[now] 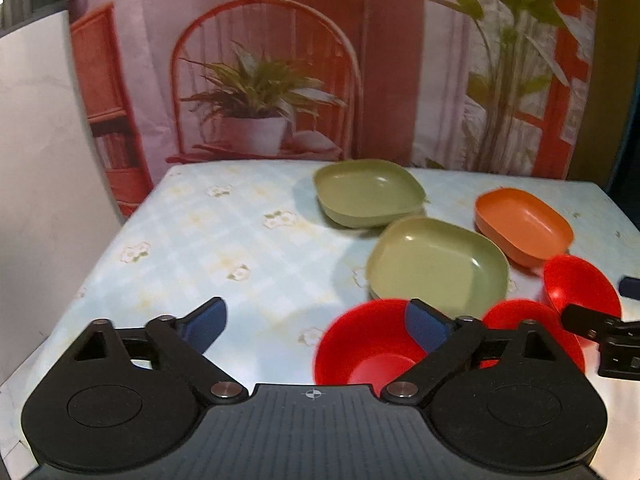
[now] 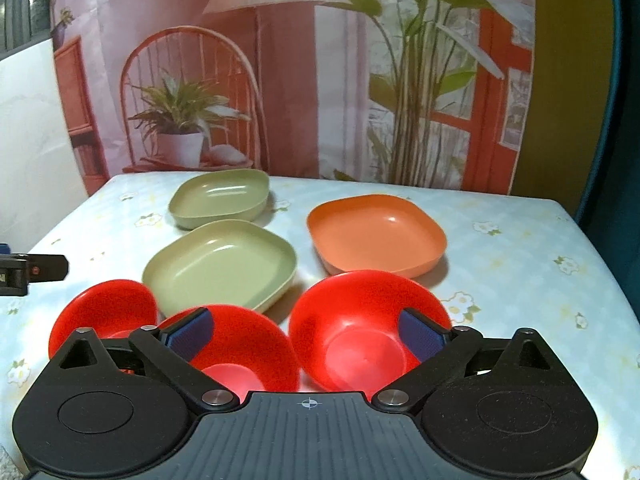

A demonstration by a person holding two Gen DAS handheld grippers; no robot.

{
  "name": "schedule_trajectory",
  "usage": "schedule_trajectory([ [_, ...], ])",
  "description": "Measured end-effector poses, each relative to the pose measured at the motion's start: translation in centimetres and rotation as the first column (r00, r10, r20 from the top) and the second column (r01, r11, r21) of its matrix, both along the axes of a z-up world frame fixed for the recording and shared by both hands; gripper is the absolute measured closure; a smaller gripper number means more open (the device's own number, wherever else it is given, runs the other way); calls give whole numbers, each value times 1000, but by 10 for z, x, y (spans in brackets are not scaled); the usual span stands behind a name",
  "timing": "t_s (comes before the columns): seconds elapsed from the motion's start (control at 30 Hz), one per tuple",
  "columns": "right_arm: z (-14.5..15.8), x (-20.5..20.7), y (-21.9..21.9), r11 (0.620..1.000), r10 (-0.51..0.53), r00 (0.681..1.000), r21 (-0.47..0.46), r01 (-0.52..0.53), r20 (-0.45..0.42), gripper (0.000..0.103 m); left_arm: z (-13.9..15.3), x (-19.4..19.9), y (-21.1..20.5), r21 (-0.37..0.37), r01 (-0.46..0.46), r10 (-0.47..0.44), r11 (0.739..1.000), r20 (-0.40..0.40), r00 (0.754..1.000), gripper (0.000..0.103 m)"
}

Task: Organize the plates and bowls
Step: 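Move the open right gripper forward to the orange plate's rim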

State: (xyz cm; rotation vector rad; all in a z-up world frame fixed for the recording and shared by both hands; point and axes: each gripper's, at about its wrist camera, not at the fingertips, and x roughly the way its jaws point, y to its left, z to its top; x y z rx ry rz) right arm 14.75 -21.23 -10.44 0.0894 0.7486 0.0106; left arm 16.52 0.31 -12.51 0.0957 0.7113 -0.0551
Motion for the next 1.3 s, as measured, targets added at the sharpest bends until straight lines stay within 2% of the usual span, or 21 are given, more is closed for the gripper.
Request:
schedule_trajectory([
  [0.33,0,-4,10,998,53,999,18,-53,-9,19,-7,-8,-1,-29,36,-37,999,-30,999,13],
  [0.83,4,-8,7,997,59,998,47,-59,0,27,-4,-5,-4,-66,61,-64,996,-35,997,14],
  [1.0,14,3,-2,997,77,997,30,-78,26,27,11,10,-14,-71,87,-88,994,-10,996,14],
  [1.3,47,45,-44,995,103,991,-17,-102,86,27,40,39,-43,-107,116,-109,987,66,992,14],
])
